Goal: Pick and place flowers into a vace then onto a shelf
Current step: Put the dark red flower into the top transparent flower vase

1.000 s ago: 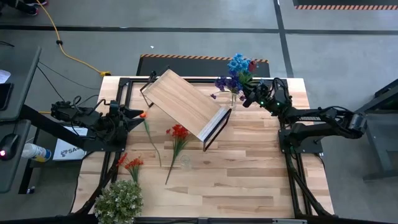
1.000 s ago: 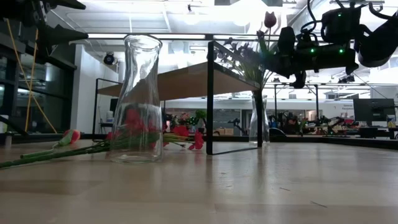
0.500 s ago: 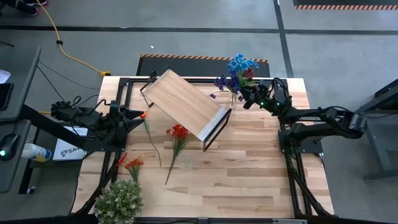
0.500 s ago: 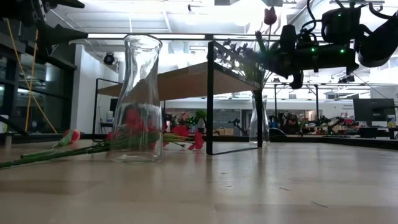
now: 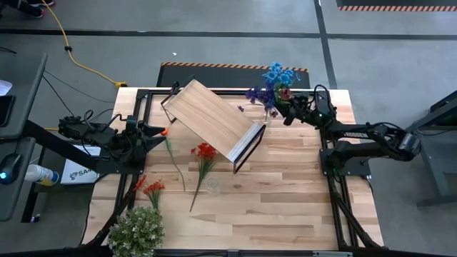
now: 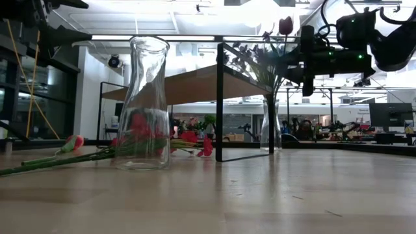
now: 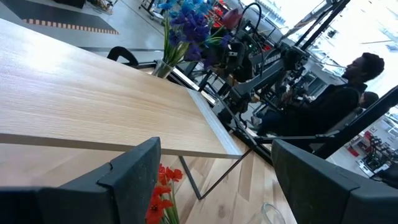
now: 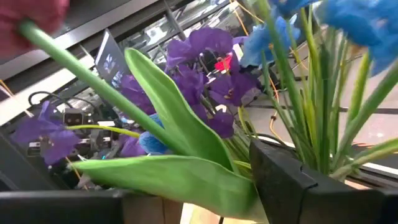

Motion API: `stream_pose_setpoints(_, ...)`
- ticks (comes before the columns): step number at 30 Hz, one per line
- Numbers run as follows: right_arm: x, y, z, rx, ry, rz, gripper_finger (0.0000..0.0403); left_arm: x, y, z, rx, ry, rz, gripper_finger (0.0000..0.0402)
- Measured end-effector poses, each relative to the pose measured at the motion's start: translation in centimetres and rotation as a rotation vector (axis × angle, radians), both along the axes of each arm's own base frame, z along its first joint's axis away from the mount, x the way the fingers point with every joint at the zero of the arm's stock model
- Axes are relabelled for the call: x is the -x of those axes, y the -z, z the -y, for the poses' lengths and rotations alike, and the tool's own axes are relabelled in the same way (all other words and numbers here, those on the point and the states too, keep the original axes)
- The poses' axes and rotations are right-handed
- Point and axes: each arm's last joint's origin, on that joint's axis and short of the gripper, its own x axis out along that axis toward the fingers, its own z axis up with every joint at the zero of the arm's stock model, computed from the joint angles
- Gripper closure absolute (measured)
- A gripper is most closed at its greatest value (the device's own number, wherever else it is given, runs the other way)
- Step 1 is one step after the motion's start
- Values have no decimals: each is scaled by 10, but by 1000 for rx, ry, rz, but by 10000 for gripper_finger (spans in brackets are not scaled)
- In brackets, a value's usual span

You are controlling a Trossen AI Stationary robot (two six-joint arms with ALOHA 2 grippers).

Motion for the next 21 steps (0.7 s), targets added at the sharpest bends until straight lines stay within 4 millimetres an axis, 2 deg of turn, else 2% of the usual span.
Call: stream_pose_setpoints(21, 18, 0, 16, -40, -107, 6, 251, 0, 0, 0, 0, -1, 0, 64)
